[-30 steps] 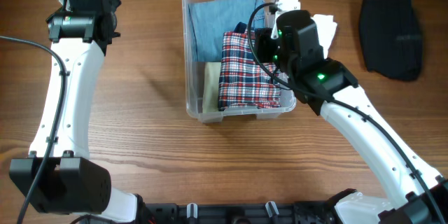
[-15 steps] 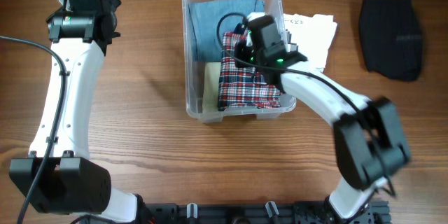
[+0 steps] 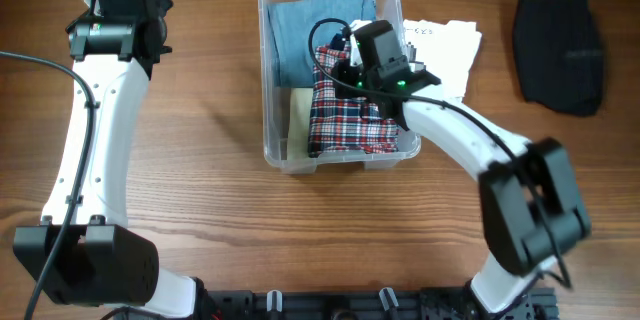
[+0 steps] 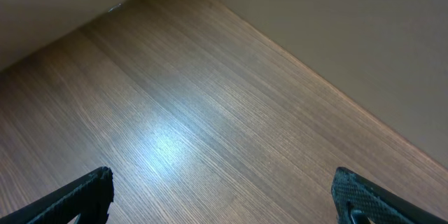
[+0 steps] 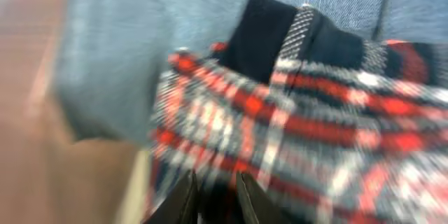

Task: Pack container
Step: 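Press and tuck the plaid shirt into the box with the right gripper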

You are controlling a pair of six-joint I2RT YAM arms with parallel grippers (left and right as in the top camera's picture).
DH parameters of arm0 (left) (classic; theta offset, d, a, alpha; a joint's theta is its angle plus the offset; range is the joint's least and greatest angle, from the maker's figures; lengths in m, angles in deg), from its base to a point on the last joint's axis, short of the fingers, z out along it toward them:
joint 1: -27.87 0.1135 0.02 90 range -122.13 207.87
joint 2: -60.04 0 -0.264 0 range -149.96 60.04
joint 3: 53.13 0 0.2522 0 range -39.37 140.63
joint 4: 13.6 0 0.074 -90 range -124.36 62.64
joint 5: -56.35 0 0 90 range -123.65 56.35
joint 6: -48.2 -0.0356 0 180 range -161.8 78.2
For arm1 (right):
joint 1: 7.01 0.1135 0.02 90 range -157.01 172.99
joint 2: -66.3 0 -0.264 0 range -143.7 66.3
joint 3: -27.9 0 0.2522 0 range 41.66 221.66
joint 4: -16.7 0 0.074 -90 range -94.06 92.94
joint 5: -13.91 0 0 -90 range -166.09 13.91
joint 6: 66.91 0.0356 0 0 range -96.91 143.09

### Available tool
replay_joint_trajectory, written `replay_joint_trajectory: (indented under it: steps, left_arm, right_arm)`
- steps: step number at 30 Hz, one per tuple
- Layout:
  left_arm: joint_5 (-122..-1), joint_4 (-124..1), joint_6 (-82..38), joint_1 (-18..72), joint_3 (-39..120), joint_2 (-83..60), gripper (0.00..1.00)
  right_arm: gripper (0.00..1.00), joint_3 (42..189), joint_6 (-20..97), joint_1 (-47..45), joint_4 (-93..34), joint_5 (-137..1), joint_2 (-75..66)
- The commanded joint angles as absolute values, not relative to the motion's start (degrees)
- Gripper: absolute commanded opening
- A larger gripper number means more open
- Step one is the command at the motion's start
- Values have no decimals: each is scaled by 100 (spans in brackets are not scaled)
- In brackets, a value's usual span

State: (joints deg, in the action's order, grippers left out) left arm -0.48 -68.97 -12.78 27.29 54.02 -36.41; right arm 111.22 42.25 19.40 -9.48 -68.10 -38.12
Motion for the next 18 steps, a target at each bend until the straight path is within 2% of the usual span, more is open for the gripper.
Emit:
replay_joint_trajectory:
  steps: [1,5,12,18]
  left_arm:
    - [50,-6881,-1304,2751,5395,-3671,100]
    - [48,-6881,-1302,2751,5395,-3671,100]
    - [48,-6881,-1304,2751,5395,-3671,100]
    - [48,-6881,-1304,2751,5395,-3671,100]
  right_arm:
    - [18,11087,4166,2004,-1407,-6841,-2697]
    - [12,11081,4122,2004,-2701,-7558,-1921]
    - [4,10989,4116,2004,-4091,-7571,-1810]
    - [4,10834,4315,2004,-4771,-7566,-1825]
